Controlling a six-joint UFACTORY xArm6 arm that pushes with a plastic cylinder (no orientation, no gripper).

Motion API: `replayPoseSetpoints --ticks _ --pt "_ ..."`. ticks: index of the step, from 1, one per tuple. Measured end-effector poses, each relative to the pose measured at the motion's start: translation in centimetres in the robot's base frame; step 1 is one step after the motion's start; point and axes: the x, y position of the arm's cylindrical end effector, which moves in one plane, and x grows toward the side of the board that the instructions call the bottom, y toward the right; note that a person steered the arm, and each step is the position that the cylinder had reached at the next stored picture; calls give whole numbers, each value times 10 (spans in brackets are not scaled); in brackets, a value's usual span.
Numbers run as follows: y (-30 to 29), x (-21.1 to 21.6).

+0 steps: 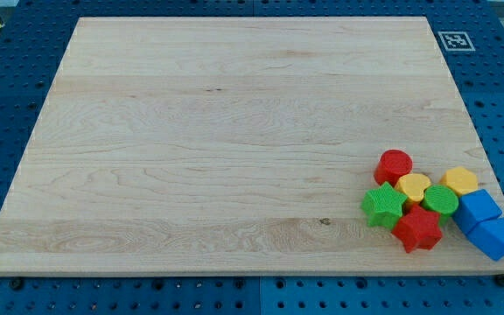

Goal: Move the blue triangle into the red star

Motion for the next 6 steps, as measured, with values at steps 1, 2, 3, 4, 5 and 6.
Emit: replayPoseSetpoints --ticks 1,2,3,4,5,6 --pt "-4 -1" --pt "-8 -3" --pt "-24 -9" --pt "-40 -17" --pt "-64 -23" --pt "-90 -29"
